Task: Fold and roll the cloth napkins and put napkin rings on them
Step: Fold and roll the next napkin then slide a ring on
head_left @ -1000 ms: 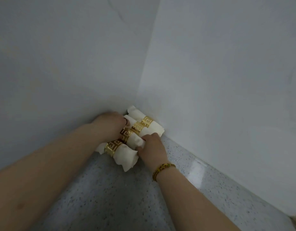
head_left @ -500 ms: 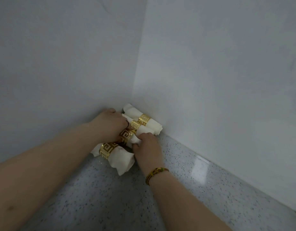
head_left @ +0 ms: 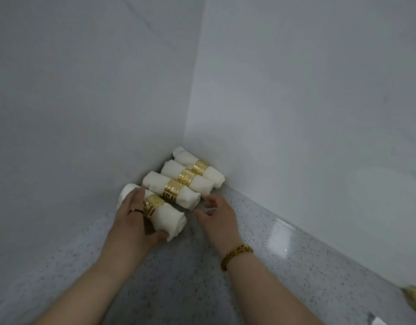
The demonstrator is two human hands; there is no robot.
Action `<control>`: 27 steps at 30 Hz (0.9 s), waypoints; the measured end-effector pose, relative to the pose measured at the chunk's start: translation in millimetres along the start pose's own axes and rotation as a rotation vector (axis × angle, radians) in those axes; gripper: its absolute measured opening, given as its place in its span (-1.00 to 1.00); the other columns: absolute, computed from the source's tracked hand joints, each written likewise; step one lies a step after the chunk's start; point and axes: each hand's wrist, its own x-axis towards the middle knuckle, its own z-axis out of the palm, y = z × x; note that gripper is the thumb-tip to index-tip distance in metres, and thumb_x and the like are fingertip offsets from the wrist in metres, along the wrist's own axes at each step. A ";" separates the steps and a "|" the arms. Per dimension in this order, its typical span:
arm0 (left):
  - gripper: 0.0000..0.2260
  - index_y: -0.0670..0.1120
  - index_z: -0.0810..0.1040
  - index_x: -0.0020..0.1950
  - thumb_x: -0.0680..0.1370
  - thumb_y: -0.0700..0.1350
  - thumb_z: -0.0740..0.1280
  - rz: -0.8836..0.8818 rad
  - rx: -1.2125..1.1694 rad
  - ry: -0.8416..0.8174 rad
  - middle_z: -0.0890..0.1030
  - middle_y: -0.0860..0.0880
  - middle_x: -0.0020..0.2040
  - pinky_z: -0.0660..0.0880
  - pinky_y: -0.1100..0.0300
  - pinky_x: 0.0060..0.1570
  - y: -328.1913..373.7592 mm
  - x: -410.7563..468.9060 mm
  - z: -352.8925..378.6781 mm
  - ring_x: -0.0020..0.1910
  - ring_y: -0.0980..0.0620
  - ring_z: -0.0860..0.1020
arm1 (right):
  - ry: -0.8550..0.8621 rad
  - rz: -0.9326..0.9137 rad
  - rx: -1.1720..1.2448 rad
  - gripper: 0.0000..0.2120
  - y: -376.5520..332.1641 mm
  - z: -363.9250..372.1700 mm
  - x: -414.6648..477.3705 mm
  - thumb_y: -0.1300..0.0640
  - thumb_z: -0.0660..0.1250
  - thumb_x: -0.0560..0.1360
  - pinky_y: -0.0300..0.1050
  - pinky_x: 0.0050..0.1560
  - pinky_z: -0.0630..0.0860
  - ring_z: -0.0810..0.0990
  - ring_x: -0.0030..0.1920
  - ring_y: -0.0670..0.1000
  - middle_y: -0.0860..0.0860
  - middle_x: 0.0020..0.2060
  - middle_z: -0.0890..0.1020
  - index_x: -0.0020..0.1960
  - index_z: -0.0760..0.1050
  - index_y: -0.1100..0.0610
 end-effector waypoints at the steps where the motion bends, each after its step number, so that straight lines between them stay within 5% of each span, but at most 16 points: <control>1: -0.11 -0.12 -0.04 0.51 0.37 -0.10 0.48 -0.019 -0.006 0.014 0.02 -0.03 0.52 0.15 0.15 0.37 2.6 -0.3 4.1 0.47 -0.01 0.10 | -0.006 0.020 0.029 -0.75 -0.5 0.1 0.1 0.12 0.33 0.48 -0.50 -0.31 0.33 0.38 -0.26 -0.25 -0.11 -0.12 0.43 0.13 0.38 0.08; 11: -0.26 -0.15 0.14 0.48 0.40 -0.16 0.45 0.007 -0.018 0.083 0.19 -0.08 0.47 0.16 0.22 0.33 1.5 24.8 16.2 0.43 -0.03 0.19 | 0.004 0.055 0.175 -0.80 -3.0 10.2 10.4 0.25 0.31 0.48 -0.62 -0.37 0.33 0.39 -0.28 -0.25 -0.14 -0.27 0.43 0.09 0.41 0.15; 17: -0.24 -0.13 0.13 0.48 0.38 -0.25 0.46 0.093 -0.045 0.083 0.06 -0.08 0.51 -0.05 0.36 0.31 -7.6 20.8 19.1 0.49 -0.02 0.04 | 0.027 0.043 0.161 -0.85 1.4 5.4 2.4 0.18 0.28 0.51 -0.61 -0.34 0.34 0.40 -0.25 -0.26 -0.18 -0.24 0.43 0.07 0.41 0.10; 24: -0.39 -0.07 0.02 0.50 0.54 -0.23 0.25 0.043 -0.055 0.056 -0.05 0.03 0.53 0.08 0.19 0.39 18.1 -32.8 -3.0 0.49 0.03 0.01 | 0.082 0.057 -0.009 -0.79 10.6 -33.9 -60.8 0.24 0.20 0.54 -0.53 -0.25 0.35 0.42 -0.17 -0.18 -0.06 -0.11 0.46 0.16 0.46 0.19; 27: -0.45 -0.07 -0.02 0.51 0.58 -0.20 0.17 0.118 -0.041 0.034 -0.06 0.07 0.52 0.07 0.22 0.39 44.3 -73.3 -16.7 0.49 0.06 -0.01 | 0.094 0.014 -0.063 -0.80 18.7 -56.4 -112.2 0.27 0.22 0.52 -0.57 -0.22 0.33 0.43 -0.21 -0.18 -0.12 -0.20 0.47 0.13 0.49 0.21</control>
